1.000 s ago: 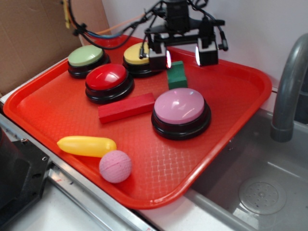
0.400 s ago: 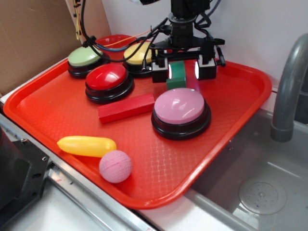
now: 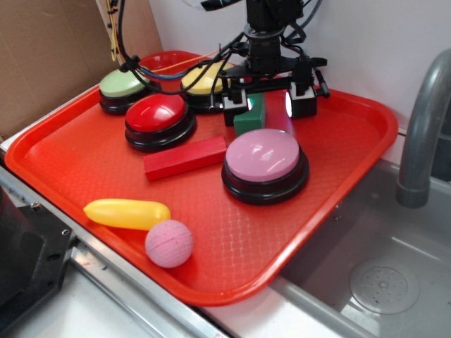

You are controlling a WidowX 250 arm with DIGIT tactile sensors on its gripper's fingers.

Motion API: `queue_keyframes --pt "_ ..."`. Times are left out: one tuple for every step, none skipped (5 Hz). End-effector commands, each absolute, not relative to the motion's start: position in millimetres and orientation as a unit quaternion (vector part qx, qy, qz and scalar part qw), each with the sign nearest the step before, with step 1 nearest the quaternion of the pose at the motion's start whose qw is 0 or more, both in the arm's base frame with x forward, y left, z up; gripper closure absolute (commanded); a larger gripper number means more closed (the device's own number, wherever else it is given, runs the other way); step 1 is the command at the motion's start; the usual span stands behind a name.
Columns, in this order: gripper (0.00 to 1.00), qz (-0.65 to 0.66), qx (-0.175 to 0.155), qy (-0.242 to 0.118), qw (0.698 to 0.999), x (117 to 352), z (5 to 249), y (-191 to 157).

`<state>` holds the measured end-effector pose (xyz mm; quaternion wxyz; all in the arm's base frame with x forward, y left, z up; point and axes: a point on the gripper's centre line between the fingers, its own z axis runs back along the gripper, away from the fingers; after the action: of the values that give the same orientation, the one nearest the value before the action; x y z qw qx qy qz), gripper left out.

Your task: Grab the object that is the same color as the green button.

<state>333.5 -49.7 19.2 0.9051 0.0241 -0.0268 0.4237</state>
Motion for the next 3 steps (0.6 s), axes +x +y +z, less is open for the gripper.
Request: queue_keyframes --pt "0.85 0.428 0.018 -0.051 0.902 334.2 23.1 -37.3" --pt "0.9 0.403 0.011 -0.052 0.913 333.8 28.3 -36.6" --pt "0.94 0.336 0.012 -0.061 0.94 330.1 51.1 -37.0"
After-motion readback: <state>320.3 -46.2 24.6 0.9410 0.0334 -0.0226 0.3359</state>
